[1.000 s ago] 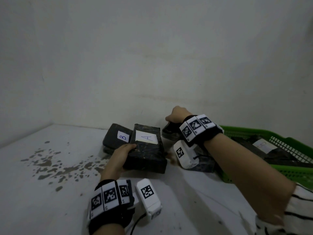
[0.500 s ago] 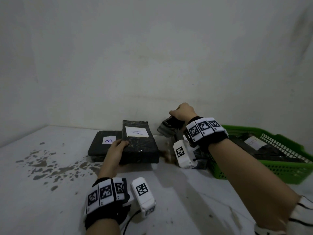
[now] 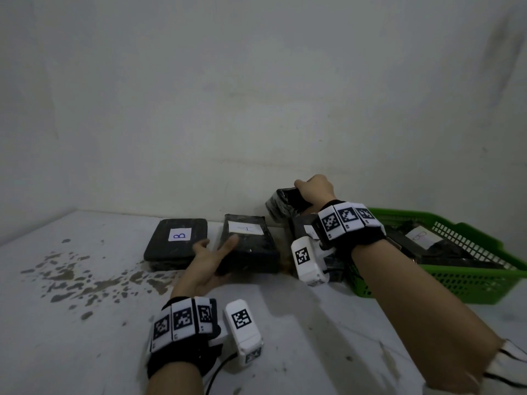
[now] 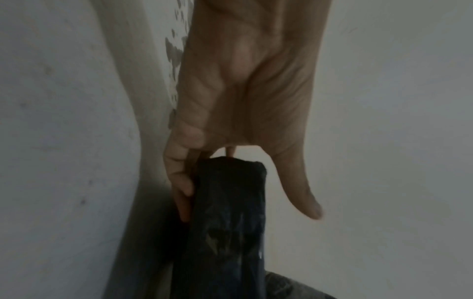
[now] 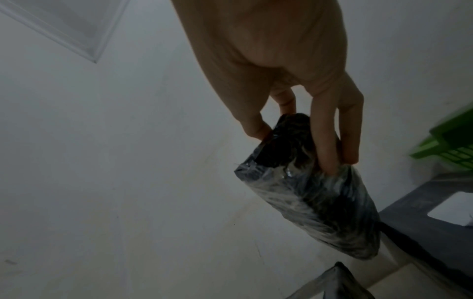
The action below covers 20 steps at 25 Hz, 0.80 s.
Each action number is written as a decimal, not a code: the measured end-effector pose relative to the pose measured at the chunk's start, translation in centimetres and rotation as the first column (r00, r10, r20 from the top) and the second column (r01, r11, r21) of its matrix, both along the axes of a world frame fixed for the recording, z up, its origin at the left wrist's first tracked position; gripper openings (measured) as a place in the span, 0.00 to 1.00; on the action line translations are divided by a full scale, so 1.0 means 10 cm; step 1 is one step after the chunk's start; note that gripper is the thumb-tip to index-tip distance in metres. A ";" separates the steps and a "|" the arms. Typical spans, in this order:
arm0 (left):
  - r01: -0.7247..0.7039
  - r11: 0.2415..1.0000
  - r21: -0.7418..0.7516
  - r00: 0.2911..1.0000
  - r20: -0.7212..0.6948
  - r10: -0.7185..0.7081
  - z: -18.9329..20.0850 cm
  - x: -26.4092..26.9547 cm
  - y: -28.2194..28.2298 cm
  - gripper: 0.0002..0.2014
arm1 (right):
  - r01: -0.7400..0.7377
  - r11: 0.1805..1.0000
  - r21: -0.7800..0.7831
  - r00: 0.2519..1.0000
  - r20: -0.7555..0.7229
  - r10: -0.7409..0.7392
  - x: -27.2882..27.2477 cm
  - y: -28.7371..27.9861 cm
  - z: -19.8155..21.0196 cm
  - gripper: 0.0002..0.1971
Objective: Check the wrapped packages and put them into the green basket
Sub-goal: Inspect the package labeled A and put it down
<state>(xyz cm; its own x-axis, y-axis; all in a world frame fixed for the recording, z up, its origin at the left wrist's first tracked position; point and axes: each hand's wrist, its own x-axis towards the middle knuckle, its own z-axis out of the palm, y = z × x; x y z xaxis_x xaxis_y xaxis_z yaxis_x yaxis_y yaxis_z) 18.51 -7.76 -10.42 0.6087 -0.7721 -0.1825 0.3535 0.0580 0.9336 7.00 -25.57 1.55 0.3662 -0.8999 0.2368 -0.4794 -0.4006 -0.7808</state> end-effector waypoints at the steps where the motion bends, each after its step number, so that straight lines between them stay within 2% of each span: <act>1: -0.007 1.000 -0.014 0.999 0.046 0.008 0.00 0.00 0.01 0.41 | -0.005 1.000 0.018 1.000 0.011 0.005 -0.01 0.01 -0.01 0.20; 4: -0.089 0.995 -0.040 0.975 0.200 0.095 -0.04 0.05 0.07 0.40 | -0.044 0.996 0.072 0.998 0.047 0.041 -0.02 0.04 -0.03 0.17; 6: -0.138 0.988 0.064 0.913 0.394 0.102 -0.06 0.10 0.13 0.39 | -0.060 0.994 0.091 0.996 0.071 0.053 -0.02 0.06 -0.03 0.14; 7: -0.158 0.972 0.176 0.861 0.506 0.048 -0.06 0.12 0.15 0.41 | -0.064 0.992 0.104 0.995 0.087 0.055 -0.02 0.07 -0.03 0.14; 9: -0.237 0.881 0.410 0.741 0.662 -0.109 0.00 0.14 0.19 0.40 | -0.073 0.989 0.127 0.991 0.123 0.057 -0.02 0.05 -0.04 0.14; 11: -0.234 0.836 0.497 0.661 0.712 -0.238 0.06 0.12 0.20 0.37 | -0.081 0.986 0.147 0.988 0.141 0.061 -0.02 0.03 -0.08 0.14; 13: -0.128 0.841 0.525 0.603 0.714 -0.354 0.07 0.11 0.17 0.37 | -0.084 0.984 0.158 0.988 0.139 0.062 -0.01 -0.02 -0.13 0.14; 14: -0.073 0.856 0.512 0.602 0.707 -0.372 0.05 0.11 0.16 0.36 | -0.084 0.983 0.161 0.989 0.135 0.063 -0.01 -0.04 -0.17 0.14; 16: -0.034 0.897 0.441 0.646 0.694 -0.317 0.04 0.08 0.16 0.30 | -0.097 0.979 0.181 0.987 0.142 0.072 -0.01 -0.14 -0.25 0.15; 18: -0.085 0.907 0.413 0.669 0.698 -0.255 0.02 0.10 0.16 0.27 | -0.113 0.968 0.223 0.981 0.182 0.072 -0.08 -0.05 -0.23 0.18; 20: -0.138 0.898 0.418 0.660 0.714 -0.231 0.03 0.12 0.19 0.26 | -0.152 0.946 0.284 0.961 0.268 0.074 -0.20 0.16 -0.15 0.13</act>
<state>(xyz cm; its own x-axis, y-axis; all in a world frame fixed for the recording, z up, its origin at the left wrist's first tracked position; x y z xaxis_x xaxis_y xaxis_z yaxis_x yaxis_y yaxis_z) 19.73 -5.86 -10.11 0.6432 -0.7657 0.0098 -0.4636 -0.3792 0.8008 5.04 -23.96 0.03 0.4338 -0.8990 0.0601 -0.2178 -0.1694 -0.9612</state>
